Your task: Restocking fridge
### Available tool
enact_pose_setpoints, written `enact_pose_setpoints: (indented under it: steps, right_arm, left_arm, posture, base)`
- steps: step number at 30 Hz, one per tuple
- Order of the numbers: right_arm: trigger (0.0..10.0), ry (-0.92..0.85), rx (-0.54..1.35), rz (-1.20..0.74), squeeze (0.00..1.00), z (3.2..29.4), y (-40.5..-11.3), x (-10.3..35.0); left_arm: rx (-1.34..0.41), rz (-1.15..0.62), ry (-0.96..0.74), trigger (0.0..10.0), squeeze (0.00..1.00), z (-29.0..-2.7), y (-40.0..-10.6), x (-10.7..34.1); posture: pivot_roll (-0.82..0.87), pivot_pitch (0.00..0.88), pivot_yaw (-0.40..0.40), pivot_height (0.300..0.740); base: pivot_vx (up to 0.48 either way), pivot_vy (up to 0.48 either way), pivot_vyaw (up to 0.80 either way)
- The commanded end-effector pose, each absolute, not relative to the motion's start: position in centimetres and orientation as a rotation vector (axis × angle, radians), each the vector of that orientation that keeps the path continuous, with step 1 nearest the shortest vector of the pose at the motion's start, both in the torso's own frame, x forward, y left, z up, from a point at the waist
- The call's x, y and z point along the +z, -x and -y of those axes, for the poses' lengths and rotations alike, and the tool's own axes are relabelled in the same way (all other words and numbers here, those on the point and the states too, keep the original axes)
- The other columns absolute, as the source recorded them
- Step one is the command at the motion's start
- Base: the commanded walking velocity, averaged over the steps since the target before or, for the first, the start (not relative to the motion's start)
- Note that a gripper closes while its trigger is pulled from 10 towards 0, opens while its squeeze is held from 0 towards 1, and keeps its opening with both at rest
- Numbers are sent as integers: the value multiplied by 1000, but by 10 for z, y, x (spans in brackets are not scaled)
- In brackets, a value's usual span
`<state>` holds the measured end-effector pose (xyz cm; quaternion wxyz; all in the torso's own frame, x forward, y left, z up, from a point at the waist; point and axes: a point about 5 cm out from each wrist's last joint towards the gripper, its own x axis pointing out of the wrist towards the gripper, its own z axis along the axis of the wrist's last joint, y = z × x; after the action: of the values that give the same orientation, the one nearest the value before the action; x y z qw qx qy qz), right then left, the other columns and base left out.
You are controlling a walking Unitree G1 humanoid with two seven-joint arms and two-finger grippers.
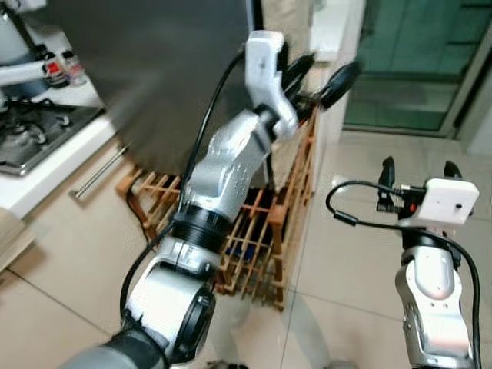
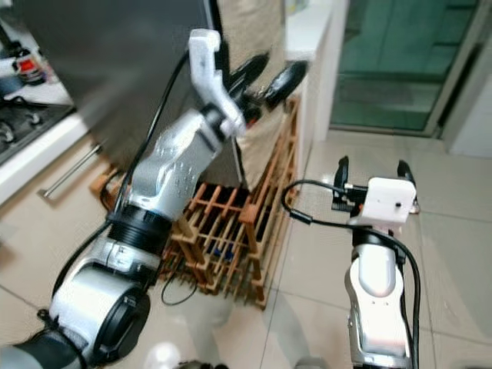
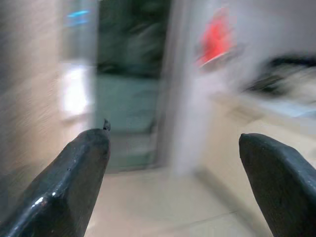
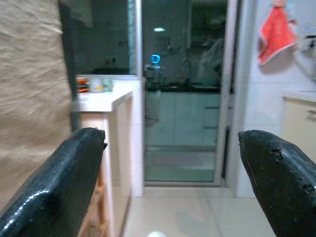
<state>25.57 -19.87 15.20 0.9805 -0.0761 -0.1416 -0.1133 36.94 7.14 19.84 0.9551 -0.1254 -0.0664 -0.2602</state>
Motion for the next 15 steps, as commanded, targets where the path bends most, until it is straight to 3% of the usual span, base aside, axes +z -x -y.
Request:
enact_pose_setpoints:
  steps: [1,2,5,6,8,9,10,12,13,15]
  right_arm:
    - [10000,163,-211,289,0,196,-255,154]
    - [10000,163,-211,289,0,196,-255,154]
    - [10000,158,-233,281,0,202,-250,153]
    - [10000,158,-233,281,0,202,-250,153]
    - [10000,175,-269,298,0,206,-233,159]
    - [10000,175,-269,298,0,206,-233,159]
    - [10000,224,-273,338,0,204,-205,170]
    - [10000,244,-266,349,0,203,-192,173]
    - [10000,242,-267,343,0,203,-192,170]
    - [10000,228,-268,321,0,204,-199,163]
  left_arm:
    - [-369,151,221,10000,0,-112,-366,192]
    - [-369,151,221,10000,0,-112,-366,192]
    - [-277,184,185,10000,0,-149,-342,186]
    - [-277,184,185,10000,0,-149,-342,186]
    - [-164,252,162,10000,0,-182,-318,194]
    - [-164,252,162,10000,0,-182,-318,194]
    - [-94,308,46,10000,0,-198,-282,199]
    - [-20,295,-48,10000,0,-198,-269,197]
    - [56,240,23,10000,0,-200,-275,192]
    - [-4,270,86,10000,27,-184,-285,199]
  posture:
    - [-144,0,142,732]
    - [-144,0,142,732]
    - [-104,0,125,732]
    - [-104,0,125,732]
    - [-87,0,119,732]
    - [-87,0,119,732]
    - [-74,0,111,732]
    - [-66,0,97,732]
    - [-65,0,93,732]
    - [-60,0,86,732]
  base:
    - [0,0,0]
    - [0,0,0]
    - [0,0,0]
    - [0,0,0]
    - [0,0,0]
    - [0,0,0]
    - [0,0,0]
    - [0,0,0]
    - [0,0,0]
    - [0,0,0]
